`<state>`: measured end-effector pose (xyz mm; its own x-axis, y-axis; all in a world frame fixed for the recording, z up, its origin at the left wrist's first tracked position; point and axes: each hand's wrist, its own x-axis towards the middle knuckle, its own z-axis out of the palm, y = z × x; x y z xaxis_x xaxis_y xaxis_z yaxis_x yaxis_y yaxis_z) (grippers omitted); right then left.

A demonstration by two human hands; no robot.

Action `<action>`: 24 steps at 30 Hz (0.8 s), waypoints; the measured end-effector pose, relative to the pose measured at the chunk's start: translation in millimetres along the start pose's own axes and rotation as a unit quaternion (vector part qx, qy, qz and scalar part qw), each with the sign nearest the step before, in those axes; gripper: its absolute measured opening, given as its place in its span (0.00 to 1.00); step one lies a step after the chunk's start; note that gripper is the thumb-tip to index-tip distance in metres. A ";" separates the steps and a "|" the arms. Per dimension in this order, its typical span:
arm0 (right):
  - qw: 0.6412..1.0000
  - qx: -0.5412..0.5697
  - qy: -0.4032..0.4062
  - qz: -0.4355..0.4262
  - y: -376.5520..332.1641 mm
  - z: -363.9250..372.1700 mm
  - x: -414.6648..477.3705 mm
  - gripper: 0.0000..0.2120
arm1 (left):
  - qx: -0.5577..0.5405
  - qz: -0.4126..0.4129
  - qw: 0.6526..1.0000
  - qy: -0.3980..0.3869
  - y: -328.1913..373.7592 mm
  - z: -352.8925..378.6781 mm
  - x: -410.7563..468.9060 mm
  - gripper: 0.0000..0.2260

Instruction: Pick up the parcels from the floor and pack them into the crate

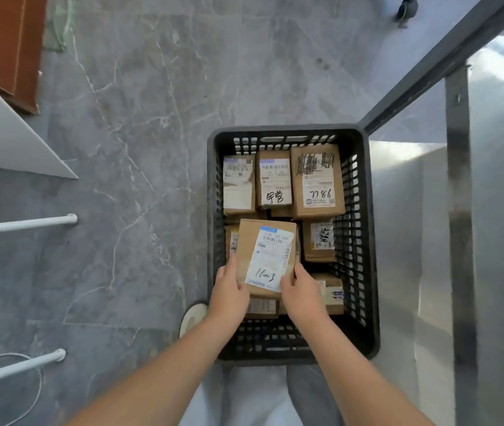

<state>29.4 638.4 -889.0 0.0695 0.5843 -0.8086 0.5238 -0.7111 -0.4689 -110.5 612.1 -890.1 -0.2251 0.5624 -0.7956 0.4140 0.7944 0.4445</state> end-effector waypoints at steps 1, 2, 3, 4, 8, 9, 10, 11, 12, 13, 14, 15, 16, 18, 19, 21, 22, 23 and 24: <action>1.000 -0.006 -0.015 -0.006 -0.4 8.0 7.4 0.14 | 0.002 -0.001 1.000 0.018 -5.9 2.0 7.3 0.29; 0.999 -0.006 -0.030 -0.013 -1.1 16.3 14.3 0.16 | 0.012 -0.002 0.999 0.039 -10.7 3.1 12.0 0.29; 0.999 -0.003 -0.040 -0.018 -1.0 23.5 21.1 0.18 | 0.035 0.001 0.998 0.057 -16.2 5.6 15.3 0.28; 0.999 0.001 -0.045 -0.020 -0.4 29.9 27.5 0.21 | 0.047 0.007 0.997 0.068 -19.6 8.6 17.2 0.28; 0.997 0.020 -0.070 -0.002 -0.5 42.7 42.9 0.29 | 0.096 0.049 0.991 0.081 -15.7 30.5 14.3 0.29; 0.996 0.023 -0.080 0.000 2.3 45.0 45.1 0.33 | 0.100 0.064 0.991 0.067 -10.9 36.6 14.6 0.29; 0.996 0.031 -0.089 0.007 5.7 46.5 48.3 0.36 | 0.080 0.056 0.994 0.044 -4.4 40.9 15.0 0.29; 0.994 0.036 -0.097 0.022 6.9 46.4 51.1 0.38 | 0.066 0.041 0.997 0.025 0.2 45.0 17.8 0.29; 0.993 0.037 -0.103 0.038 6.6 45.0 53.5 0.38 | 0.064 0.027 0.997 0.021 0.5 47.4 22.5 0.29; 0.992 0.030 -0.111 0.050 3.4 40.8 52.8 0.38 | 0.064 0.009 0.998 0.021 0.5 47.9 27.2 0.29; 0.991 0.016 -0.118 0.054 0.4 36.4 52.7 0.36 | 0.057 0.004 0.998 0.023 0.0 46.3 30.5 0.27; 0.992 -0.012 -0.117 0.048 -3.3 31.9 52.2 0.33 | 0.056 0.005 0.998 0.019 -0.5 43.1 31.9 0.26; 0.993 -0.041 -0.105 0.031 -6.8 28.7 51.1 0.27 | 0.060 0.015 0.998 0.016 -1.7 39.3 32.7 0.25; 0.994 -0.085 -0.072 -0.002 -19.2 23.7 38.5 0.20 | 0.079 0.027 0.997 -0.002 -1.0 28.3 29.1 0.25; 0.994 -0.098 -0.055 -0.018 -24.3 22.6 30.3 0.19 | 0.094 0.035 0.995 -0.009 2.1 20.0 23.8 0.25; 0.993 -0.101 -0.030 -0.059 -39.7 14.6 7.5 0.19 | 0.116 0.063 0.991 -0.005 10.4 1.5 12.6 0.26; 0.992 -0.103 -0.017 -0.075 -48.0 6.8 -4.1 0.19 | 0.124 0.078 0.989 -0.004 18.3 -8.3 7.3 0.26; 0.991 -0.106 -0.002 -0.081 -57.0 -2.0 -15.2 0.20 | 0.136 0.095 0.986 -0.003 28.0 -17.8 4.2 0.26; 0.991 -0.106 0.012 -0.078 -64.1 -10.7 -25.5 0.20 | 0.150 0.118 0.982 -0.001 37.6 -26.2 1.1 0.26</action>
<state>3.2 673.3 -834.4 -0.0068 0.6917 -0.7222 0.6957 -0.5155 -0.5003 -118.3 648.6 -863.5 -0.0909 0.7220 -0.6859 0.6955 0.5390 0.4752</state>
